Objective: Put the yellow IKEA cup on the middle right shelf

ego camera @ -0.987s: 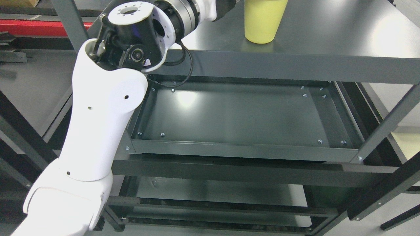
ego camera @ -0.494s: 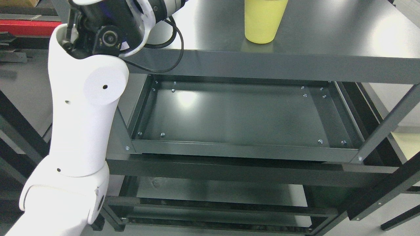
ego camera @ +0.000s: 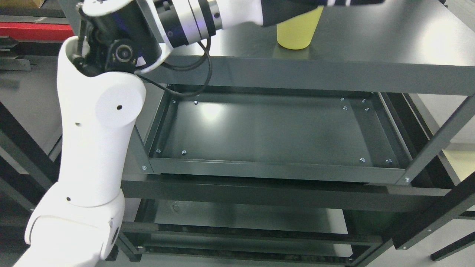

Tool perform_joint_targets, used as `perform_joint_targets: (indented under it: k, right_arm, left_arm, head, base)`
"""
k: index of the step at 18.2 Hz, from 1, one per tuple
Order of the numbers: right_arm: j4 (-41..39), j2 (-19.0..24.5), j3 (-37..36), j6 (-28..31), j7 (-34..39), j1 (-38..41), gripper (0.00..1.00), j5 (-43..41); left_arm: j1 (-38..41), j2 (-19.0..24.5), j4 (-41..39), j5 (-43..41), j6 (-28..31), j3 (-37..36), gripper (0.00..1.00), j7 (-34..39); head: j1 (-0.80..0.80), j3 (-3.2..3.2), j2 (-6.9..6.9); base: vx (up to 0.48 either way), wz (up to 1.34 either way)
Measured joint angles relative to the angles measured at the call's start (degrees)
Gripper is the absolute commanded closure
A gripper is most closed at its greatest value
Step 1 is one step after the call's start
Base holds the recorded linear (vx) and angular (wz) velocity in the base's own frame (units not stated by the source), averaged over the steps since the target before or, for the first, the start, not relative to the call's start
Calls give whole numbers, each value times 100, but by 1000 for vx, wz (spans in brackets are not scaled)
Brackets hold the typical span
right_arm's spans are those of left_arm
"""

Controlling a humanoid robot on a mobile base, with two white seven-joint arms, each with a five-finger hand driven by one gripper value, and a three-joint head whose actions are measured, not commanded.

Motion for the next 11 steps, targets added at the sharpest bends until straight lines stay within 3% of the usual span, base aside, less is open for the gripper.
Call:
perform_joint_targets:
  k: [11]
  right_arm:
    - [0,0,0,0,0,0,0,0]
  left_arm:
    - [1145,0,-210,10,33,-1206,2,-217]
  head:
    - [0,0,0]
  base:
    - [0,0]
